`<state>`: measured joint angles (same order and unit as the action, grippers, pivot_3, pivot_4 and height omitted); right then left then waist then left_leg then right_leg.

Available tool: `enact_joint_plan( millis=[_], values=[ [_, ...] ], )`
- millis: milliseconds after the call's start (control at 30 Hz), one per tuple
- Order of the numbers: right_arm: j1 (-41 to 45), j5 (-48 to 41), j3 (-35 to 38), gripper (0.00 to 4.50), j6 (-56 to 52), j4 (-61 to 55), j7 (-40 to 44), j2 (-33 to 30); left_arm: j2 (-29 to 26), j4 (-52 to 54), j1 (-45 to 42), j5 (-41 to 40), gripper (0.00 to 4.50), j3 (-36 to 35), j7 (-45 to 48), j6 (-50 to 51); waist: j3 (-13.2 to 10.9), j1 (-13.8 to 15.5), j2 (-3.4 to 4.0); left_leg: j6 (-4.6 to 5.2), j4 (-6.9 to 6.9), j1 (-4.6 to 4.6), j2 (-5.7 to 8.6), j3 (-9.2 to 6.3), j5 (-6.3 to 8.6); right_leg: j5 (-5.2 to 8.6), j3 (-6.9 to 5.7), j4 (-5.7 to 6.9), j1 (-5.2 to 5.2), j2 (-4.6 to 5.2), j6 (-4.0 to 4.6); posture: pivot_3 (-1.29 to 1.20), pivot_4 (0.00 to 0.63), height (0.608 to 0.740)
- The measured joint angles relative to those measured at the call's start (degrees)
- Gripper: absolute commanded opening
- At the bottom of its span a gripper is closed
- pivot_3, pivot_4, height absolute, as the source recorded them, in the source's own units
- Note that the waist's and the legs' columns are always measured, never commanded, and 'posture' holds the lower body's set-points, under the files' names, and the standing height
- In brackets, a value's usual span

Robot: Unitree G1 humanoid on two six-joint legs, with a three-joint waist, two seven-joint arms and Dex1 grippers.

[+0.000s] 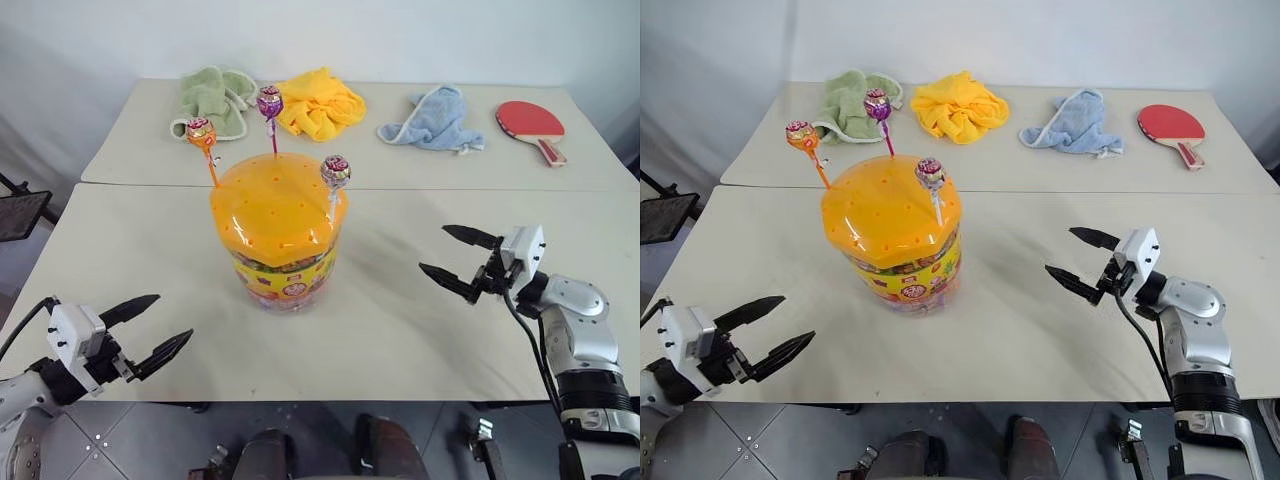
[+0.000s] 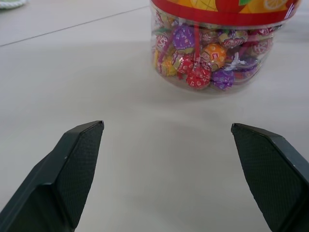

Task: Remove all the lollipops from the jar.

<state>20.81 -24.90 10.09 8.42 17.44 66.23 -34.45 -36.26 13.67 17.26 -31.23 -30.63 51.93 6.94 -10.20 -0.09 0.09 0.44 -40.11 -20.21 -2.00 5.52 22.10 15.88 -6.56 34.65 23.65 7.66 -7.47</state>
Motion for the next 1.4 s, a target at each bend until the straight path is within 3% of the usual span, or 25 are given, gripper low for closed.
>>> enact_joint_plan(
  millis=[67,167,333,533,767,900,1267,1400],
  values=[
    [-1.74,-0.68,0.42,4.48,-0.41,-1.88,0.22,-0.31,-0.22,-2.21,-1.76,-0.98,4.50,-0.44,0.24,0.53,0.00,0.07,0.00,0.00,-0.01,0.00,0.00,0.01,0.00,0.00,-0.01,0.03,-0.01,0.00,0.00,0.00,0.150,0.740],
    [-5.97,-5.65,3.67,4.48,-4.99,-7.97,-0.47,-0.87,-1.55,-3.00,-5.11,-9.31,4.50,-2.30,1.26,7.11,0.00,0.14,0.00,0.00,-0.03,-0.02,-0.02,-0.16,0.00,0.00,0.00,0.07,0.01,0.04,0.00,0.00,0.150,0.740],
    [-11.25,-18.89,11.60,4.48,-16.36,-24.29,-4.61,-3.49,-9.48,-4.92,-18.11,-22.73,4.50,-4.81,2.71,19.11,0.00,0.17,0.00,0.00,-0.07,0.07,0.00,-0.23,0.00,0.00,0.02,0.17,-0.03,0.03,0.00,0.00,0.150,0.740],
    [-16.10,-34.18,15.94,4.48,-24.72,-43.56,-12.89,-1.83,-8.66,-12.11,-38.83,-25.68,4.50,1.95,5.77,22.70,0.00,0.21,-0.01,-0.02,-0.05,0.03,0.10,-0.06,-0.01,-0.01,-0.04,0.18,-0.03,-0.04,-0.01,0.00,0.150,0.740],
    [-17.69,-37.06,14.82,4.48,-24.88,-51.37,-14.71,-0.11,-4.96,-22.38,-53.68,-22.92,4.50,10.55,11.31,23.10,-0.01,0.07,-0.03,-0.03,-0.04,0.01,0.14,0.21,-0.01,-0.02,-0.05,0.11,-0.03,-0.08,-0.03,0.00,0.150,0.740],
    [-18.67,-36.43,14.61,4.50,-24.72,-51.44,-14.16,-0.13,-4.76,-25.54,-57.03,-20.68,3.66,13.73,15.31,23.32,-0.01,0.08,-0.05,-0.02,-0.03,0.00,0.14,0.25,-0.01,-0.02,-0.05,0.09,-0.02,-0.09,-0.04,0.00,0.150,0.740],
    [-19.27,-36.06,14.60,4.50,-24.58,-51.83,-13.06,0.26,-4.71,-27.64,-58.48,-20.81,0.22,15.22,20.03,29.74,-0.04,0.20,-0.08,-0.02,-0.08,-0.01,0.13,0.21,-0.02,-0.02,-0.02,0.10,-0.03,-0.08,-0.05,0.00,0.150,0.740],
    [-18.08,-36.63,12.93,4.50,-24.62,-53.42,-14.59,0.94,-3.82,-27.65,-62.07,-23.43,0.05,13.03,18.34,33.21,-0.08,0.29,-0.16,-0.02,-0.17,-0.06,0.13,0.11,-0.02,-0.03,-0.04,0.12,-0.04,-0.08,-0.06,0.00,0.150,0.740]
  ],
)
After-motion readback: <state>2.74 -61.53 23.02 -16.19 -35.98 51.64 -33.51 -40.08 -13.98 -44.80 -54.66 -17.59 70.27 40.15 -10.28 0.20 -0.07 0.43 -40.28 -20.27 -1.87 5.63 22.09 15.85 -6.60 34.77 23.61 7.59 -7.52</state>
